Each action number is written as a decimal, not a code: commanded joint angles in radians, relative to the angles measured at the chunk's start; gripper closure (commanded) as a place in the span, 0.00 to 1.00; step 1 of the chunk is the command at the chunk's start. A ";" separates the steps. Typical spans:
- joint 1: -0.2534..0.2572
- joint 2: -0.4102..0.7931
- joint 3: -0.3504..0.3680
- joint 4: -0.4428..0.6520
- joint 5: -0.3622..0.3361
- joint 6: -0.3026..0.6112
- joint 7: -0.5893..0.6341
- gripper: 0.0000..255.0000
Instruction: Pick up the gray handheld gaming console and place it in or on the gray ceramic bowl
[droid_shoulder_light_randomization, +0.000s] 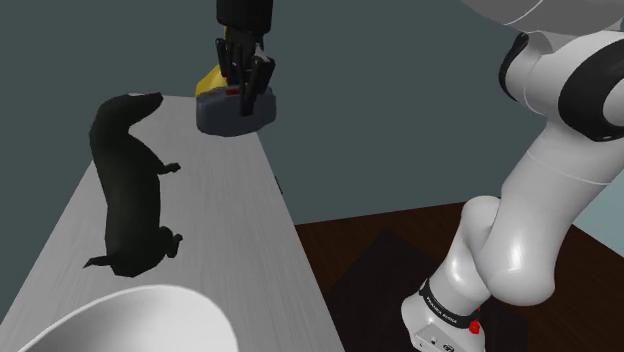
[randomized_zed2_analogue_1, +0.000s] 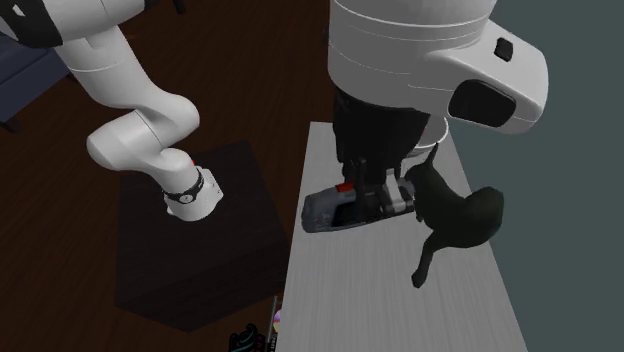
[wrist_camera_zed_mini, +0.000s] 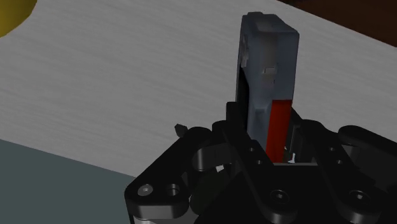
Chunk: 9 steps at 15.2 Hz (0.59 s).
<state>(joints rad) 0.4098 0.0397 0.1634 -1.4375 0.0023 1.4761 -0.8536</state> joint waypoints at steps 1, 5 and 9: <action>0.024 -0.011 0.022 -0.013 0.001 0.003 0.047 1.00; 0.073 -0.013 0.068 -0.011 0.000 0.000 0.143 1.00; 0.126 0.005 0.116 0.014 -0.006 -0.008 0.242 1.00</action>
<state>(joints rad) 0.5240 0.0447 0.2689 -1.4260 -0.0030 1.4702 -0.6344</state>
